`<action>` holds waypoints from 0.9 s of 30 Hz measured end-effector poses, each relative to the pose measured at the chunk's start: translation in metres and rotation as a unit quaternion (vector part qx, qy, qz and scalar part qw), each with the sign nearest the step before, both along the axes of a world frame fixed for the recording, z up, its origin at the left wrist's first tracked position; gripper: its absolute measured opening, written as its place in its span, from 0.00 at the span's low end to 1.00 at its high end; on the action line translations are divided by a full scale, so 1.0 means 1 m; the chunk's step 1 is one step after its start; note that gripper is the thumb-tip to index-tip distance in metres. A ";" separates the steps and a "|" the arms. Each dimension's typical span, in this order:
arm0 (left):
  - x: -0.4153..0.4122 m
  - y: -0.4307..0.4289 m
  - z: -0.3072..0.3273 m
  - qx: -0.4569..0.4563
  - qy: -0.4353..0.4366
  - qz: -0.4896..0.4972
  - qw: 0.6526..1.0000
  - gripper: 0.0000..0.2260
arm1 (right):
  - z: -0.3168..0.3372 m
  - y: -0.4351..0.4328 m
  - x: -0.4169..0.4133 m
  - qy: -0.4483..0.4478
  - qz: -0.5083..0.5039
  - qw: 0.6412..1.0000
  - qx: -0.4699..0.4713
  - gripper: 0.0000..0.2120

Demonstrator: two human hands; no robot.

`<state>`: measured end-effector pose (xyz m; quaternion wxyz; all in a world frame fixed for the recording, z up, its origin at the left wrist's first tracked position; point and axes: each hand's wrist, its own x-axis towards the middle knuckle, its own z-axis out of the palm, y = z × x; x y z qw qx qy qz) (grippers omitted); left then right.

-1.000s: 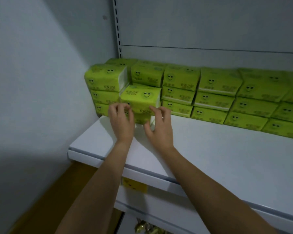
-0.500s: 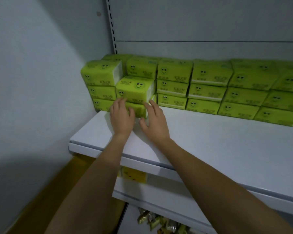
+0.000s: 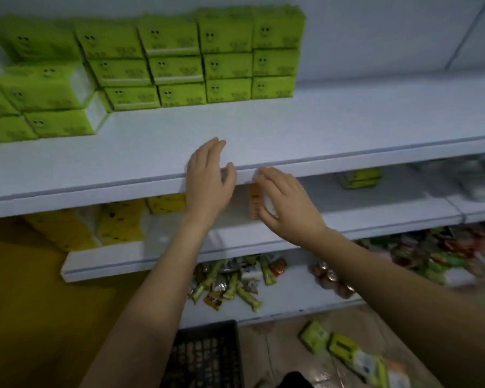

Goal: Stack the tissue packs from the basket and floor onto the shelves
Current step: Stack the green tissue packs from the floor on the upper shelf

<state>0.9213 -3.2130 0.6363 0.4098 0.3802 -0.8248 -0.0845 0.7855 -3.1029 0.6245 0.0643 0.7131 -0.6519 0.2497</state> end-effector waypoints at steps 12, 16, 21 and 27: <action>-0.191 0.311 -0.148 0.145 -0.219 -0.365 0.893 0.24 | -0.151 0.379 -0.092 -0.157 -0.435 0.882 0.093 0.26; -0.207 0.399 -0.227 0.191 -0.320 -0.446 0.814 0.29 | -0.238 0.459 -0.079 -0.248 -0.529 0.801 0.132 0.26; -0.201 0.454 -0.374 0.232 -0.430 -0.507 0.710 0.30 | -0.370 0.517 -0.058 -0.357 -0.629 0.674 0.154 0.28; -0.176 0.483 -0.573 0.227 -0.570 -0.531 0.585 0.32 | -0.571 0.556 -0.019 -0.466 -0.642 0.557 0.246 0.27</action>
